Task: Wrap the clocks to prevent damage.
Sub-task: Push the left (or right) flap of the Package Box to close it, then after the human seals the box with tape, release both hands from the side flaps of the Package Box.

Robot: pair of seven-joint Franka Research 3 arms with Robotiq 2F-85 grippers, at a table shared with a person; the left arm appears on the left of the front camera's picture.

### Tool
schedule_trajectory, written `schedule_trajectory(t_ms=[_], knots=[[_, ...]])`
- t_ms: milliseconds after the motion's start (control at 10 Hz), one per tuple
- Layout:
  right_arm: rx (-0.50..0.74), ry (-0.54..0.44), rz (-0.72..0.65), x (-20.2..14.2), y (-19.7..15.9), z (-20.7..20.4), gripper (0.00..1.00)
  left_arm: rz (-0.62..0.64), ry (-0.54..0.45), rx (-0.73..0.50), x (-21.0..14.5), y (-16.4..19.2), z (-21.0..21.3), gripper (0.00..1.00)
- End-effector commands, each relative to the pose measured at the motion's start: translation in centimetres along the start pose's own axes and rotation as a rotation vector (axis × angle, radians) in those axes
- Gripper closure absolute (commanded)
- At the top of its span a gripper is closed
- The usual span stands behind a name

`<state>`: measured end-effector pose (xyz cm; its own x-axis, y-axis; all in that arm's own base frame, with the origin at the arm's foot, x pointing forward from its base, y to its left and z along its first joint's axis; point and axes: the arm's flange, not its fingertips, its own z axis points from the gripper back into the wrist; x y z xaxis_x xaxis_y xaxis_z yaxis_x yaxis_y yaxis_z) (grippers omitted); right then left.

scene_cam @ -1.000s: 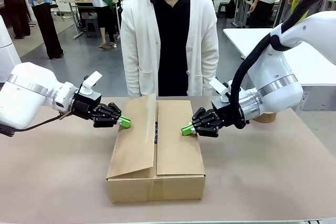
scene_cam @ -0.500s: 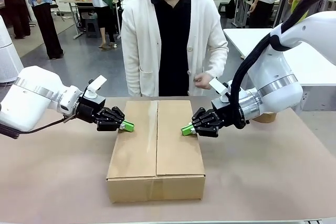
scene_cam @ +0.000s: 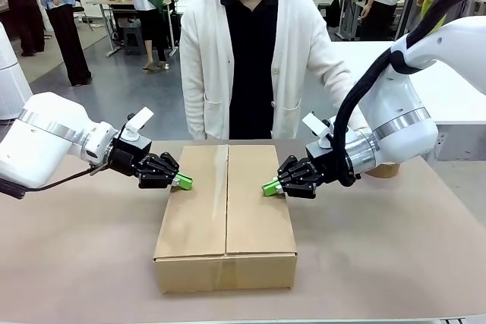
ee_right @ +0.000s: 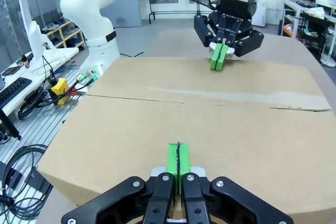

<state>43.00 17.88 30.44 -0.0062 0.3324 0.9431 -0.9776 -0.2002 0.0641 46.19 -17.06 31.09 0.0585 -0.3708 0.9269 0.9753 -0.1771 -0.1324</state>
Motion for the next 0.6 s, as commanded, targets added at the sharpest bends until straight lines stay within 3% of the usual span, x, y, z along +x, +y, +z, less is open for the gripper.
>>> schedule_trajectory(t_ms=[0,500], knots=[[0.000,0.007,-0.004,-0.24,0.02,-0.24,0.99,0.016,-0.016,-0.003,-0.54,0.20,-0.30,1.00],[0.000,0.007,-0.004,-0.24,0.02,-0.24,0.99,0.016,-0.016,-0.003,-0.54,0.20,-0.30,1.00]])
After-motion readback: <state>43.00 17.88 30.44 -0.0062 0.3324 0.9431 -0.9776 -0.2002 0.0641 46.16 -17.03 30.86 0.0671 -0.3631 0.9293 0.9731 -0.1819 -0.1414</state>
